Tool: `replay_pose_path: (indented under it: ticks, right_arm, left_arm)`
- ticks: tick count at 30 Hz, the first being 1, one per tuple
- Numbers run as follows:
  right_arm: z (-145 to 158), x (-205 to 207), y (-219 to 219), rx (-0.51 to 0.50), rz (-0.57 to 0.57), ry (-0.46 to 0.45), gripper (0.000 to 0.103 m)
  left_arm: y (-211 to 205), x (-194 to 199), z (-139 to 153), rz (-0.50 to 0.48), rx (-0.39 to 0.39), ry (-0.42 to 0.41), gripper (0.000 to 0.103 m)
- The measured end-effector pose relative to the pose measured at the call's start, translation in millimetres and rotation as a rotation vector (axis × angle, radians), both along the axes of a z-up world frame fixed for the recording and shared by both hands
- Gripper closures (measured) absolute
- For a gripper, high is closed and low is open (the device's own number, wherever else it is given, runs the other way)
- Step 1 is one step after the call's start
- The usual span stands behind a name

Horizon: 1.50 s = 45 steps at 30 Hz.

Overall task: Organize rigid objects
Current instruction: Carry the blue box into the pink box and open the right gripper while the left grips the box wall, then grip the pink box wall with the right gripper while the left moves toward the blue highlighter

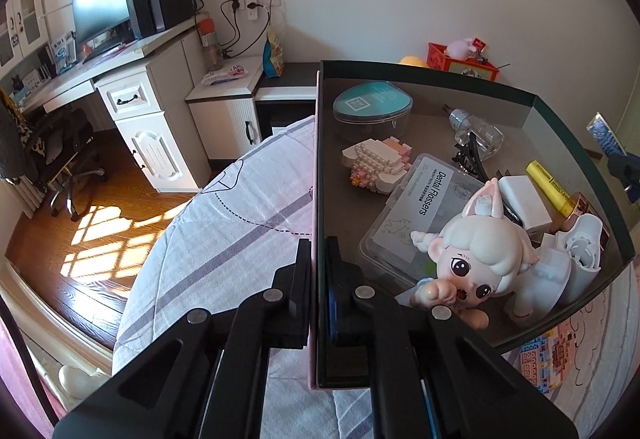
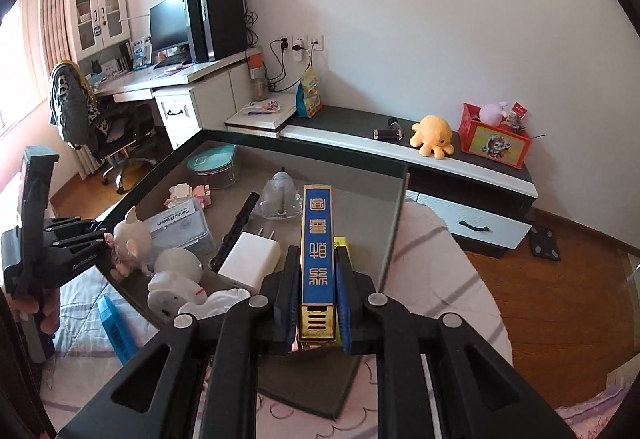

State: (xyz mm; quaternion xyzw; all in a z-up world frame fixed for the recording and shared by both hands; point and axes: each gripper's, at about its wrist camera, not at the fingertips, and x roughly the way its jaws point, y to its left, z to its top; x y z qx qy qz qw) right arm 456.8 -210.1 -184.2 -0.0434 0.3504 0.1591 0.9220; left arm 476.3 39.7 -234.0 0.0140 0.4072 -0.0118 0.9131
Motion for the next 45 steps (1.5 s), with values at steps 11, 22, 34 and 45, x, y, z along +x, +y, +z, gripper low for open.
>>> replay_pose_path:
  ticks: [11,22,34,45]
  right_arm:
    - [-26,32,12,0.007,-0.029,0.057,0.085]
    - [0,0,-21,0.024,-0.136,-0.016,0.035]
    - [-33,-21,-49,-0.001,-0.189,0.103,0.036]
    - [-42,-26,-38,0.017,-0.132,0.118,0.088]
  left_arm:
    - [0,1,-1,-0.001,0.001,-0.012,0.098]
    - [1,-6,5,0.013,0.017,-0.031,0.094]
    - [-5,-33,21,0.039,0.007,-0.075,0.056]
    - [-6,-108,33,0.115,-0.025,-0.140,0.014]
